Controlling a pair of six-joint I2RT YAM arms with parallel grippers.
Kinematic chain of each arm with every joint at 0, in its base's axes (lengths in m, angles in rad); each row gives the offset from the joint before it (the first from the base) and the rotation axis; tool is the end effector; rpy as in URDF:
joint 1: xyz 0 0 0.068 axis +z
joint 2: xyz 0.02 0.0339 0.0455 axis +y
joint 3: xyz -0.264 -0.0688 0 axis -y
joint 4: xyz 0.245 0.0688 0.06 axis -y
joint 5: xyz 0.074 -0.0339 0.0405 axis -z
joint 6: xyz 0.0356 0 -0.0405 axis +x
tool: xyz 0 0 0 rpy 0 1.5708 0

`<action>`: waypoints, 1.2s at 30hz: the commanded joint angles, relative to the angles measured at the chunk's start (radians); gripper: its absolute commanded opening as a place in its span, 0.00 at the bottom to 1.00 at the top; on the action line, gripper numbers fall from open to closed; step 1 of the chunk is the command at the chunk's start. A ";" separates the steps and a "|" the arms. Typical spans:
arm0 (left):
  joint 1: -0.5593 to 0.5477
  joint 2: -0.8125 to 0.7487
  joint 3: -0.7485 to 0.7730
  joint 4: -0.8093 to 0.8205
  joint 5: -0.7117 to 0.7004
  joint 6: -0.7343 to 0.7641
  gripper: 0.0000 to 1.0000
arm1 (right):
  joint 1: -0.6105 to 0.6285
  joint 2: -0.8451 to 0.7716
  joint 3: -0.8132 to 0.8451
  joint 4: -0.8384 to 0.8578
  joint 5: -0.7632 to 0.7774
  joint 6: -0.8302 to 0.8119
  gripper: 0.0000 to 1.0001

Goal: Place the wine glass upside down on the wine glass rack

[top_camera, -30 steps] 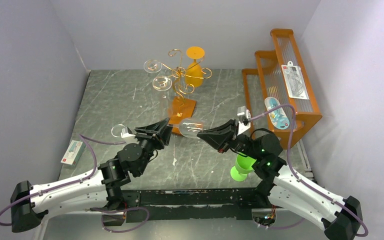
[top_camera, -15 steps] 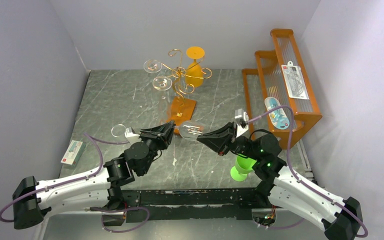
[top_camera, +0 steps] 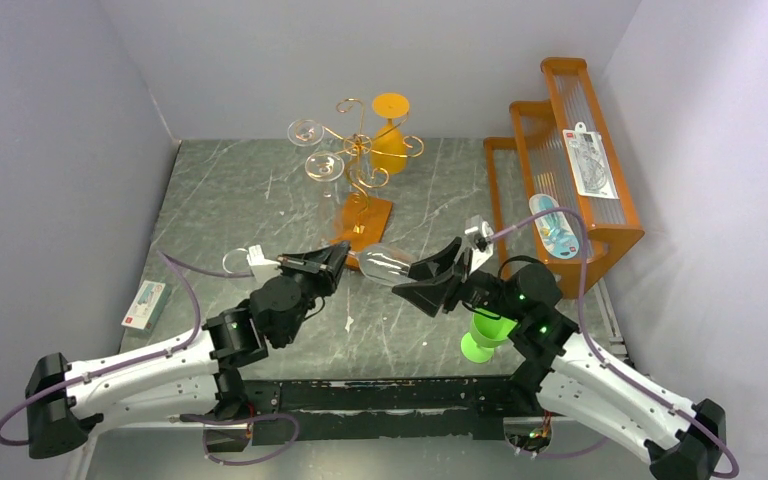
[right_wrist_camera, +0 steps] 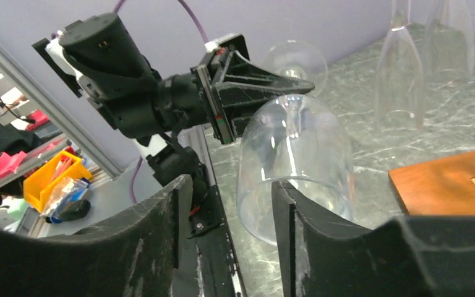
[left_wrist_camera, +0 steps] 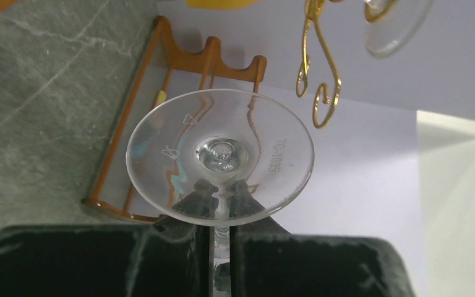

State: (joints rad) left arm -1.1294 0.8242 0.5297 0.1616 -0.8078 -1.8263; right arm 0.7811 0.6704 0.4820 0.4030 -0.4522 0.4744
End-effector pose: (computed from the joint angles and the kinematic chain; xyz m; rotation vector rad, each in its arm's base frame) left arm 0.1046 -0.1611 0.2805 -1.2417 1.4552 -1.4903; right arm 0.1088 0.1298 0.3132 -0.6344 1.3777 1.3349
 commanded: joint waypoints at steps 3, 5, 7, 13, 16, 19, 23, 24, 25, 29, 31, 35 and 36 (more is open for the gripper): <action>0.001 -0.061 0.104 -0.154 -0.058 0.238 0.05 | 0.006 -0.086 0.064 -0.245 0.043 -0.009 0.68; 0.002 -0.078 0.120 -0.159 -0.060 0.364 0.05 | 0.006 -0.114 0.096 -0.350 0.093 -0.038 0.77; 0.002 -0.081 0.156 -0.216 -0.054 0.481 0.05 | 0.006 -0.126 0.149 -0.453 0.140 -0.074 0.81; 0.002 -0.084 0.175 -0.075 0.045 0.891 0.05 | 0.005 -0.051 0.295 -0.565 0.139 -0.153 0.87; 0.001 -0.097 0.140 0.078 0.180 1.110 0.05 | 0.006 0.048 0.345 -0.542 0.065 -0.153 0.87; 0.002 -0.120 0.092 0.208 0.309 1.264 0.05 | 0.006 0.135 0.372 -0.486 -0.032 -0.139 0.84; 0.002 -0.155 0.034 0.363 0.448 1.370 0.05 | 0.005 0.234 0.369 -0.394 -0.161 -0.119 0.77; 0.001 -0.157 0.024 0.395 0.487 1.394 0.05 | 0.007 0.254 0.365 -0.368 -0.183 -0.113 0.75; 0.001 -0.154 0.017 0.418 0.528 1.416 0.05 | 0.007 0.267 0.358 -0.336 -0.206 -0.101 0.74; 0.001 -0.123 -0.003 0.507 0.683 1.456 0.05 | 0.015 0.284 0.305 -0.178 -0.268 -0.037 0.74; 0.001 -0.108 0.001 0.526 0.747 1.468 0.05 | 0.019 0.286 0.294 -0.139 -0.270 -0.020 0.74; 0.002 -0.086 -0.006 0.591 0.830 1.473 0.05 | 0.029 0.294 0.286 -0.134 -0.241 -0.029 0.67; 0.001 -0.081 -0.005 0.599 0.852 1.473 0.05 | 0.030 0.295 0.281 -0.126 -0.244 -0.027 0.64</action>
State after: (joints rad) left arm -1.1290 0.7338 0.5285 0.5983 -0.1131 -0.3954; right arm 0.8001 0.9623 0.7815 0.1951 -0.6765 0.4305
